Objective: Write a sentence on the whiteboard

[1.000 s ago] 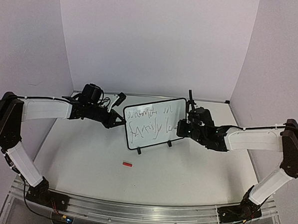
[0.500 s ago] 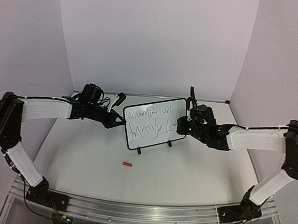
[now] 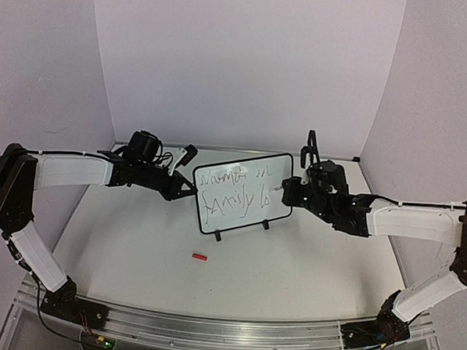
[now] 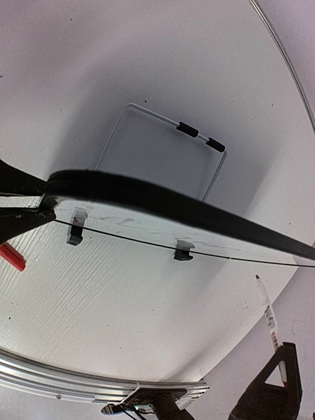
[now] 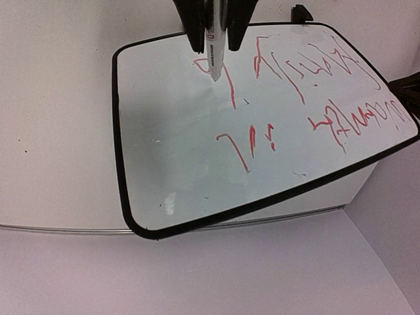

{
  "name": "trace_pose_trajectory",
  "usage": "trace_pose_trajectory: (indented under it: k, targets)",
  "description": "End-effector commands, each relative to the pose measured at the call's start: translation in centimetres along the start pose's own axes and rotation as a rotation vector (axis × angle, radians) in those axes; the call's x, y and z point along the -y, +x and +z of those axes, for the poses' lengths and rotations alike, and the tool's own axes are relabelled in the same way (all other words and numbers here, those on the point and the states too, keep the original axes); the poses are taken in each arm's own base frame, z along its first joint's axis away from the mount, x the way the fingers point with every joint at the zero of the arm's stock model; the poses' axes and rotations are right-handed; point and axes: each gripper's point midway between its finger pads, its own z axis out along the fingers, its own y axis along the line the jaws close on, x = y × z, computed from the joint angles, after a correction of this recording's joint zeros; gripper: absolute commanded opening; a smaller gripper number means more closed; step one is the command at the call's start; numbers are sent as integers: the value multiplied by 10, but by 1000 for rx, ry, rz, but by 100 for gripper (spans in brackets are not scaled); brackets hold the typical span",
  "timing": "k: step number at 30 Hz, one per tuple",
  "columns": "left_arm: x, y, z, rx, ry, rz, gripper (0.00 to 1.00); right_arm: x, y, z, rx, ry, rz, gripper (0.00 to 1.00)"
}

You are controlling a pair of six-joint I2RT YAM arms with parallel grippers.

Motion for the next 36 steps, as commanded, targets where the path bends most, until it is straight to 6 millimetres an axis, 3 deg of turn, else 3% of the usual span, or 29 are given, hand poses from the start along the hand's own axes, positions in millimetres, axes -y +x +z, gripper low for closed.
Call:
trace_pose_trajectory:
  k: [1, 19, 36]
  targets:
    - [-13, 10, 4, -50, -60, 18, 0, 11, -19, -18, 63, 34, 31, 0]
    - [-14, 11, 6, -56, -61, 16, 0, 5, -12, 11, 41, 61, -27, 0]
    - [-15, 11, 5, -55, -62, 17, 0, 16, 16, 26, -15, 106, -42, 0]
